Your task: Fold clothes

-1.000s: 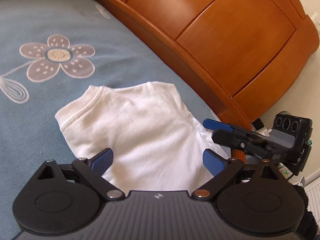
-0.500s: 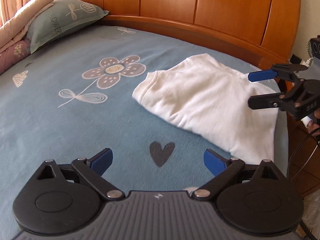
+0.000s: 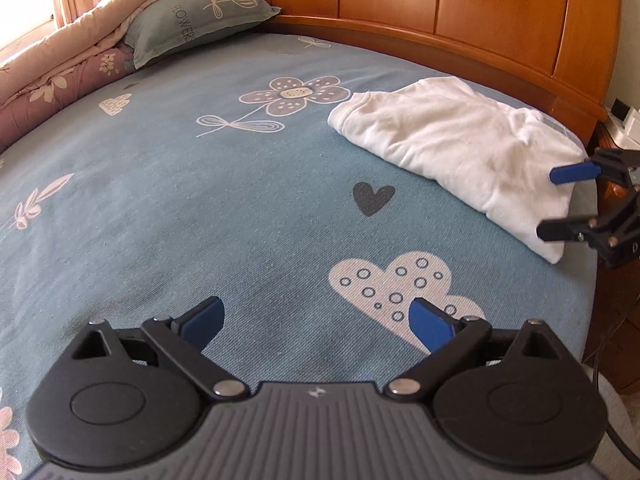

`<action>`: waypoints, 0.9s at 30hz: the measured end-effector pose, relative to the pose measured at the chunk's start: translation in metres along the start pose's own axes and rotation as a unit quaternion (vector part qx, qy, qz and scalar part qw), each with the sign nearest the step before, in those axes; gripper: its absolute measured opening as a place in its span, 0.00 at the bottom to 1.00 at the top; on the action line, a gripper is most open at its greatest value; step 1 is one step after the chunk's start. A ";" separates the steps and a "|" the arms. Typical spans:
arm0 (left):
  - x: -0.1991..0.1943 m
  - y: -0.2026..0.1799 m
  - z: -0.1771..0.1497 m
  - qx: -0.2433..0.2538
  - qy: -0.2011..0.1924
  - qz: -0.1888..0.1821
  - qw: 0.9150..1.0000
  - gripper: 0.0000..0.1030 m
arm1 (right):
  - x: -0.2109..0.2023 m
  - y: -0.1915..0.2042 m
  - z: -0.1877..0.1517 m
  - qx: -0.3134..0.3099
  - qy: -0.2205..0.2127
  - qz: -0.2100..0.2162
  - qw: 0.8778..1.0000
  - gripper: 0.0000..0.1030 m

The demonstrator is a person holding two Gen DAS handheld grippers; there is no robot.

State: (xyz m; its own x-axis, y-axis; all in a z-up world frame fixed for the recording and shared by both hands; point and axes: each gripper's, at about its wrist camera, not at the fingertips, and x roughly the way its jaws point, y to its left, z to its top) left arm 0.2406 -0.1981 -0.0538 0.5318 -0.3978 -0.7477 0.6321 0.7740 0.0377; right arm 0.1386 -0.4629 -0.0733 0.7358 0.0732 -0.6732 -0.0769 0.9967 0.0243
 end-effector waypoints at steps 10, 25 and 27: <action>-0.007 -0.006 -0.006 0.011 -0.012 0.010 1.000 0.96 | -0.010 -0.048 0.000 0.048 -0.038 -0.088 0.994 1.00; -0.008 0.002 -0.008 0.006 -0.010 0.006 1.000 0.96 | 0.035 -0.076 0.048 0.060 -0.050 -0.128 0.989 1.00; -0.008 0.006 -0.010 0.005 -0.006 0.010 1.000 0.96 | 0.039 -0.082 0.045 0.071 -0.042 -0.141 0.987 1.00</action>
State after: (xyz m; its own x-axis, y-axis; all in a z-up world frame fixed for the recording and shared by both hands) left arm 0.2347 -0.1851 -0.0541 0.5504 -0.3881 -0.7392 0.6271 0.7767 0.0592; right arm 0.2033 -0.5398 -0.0683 0.7688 -0.2111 -0.6037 0.2291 0.9722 -0.0481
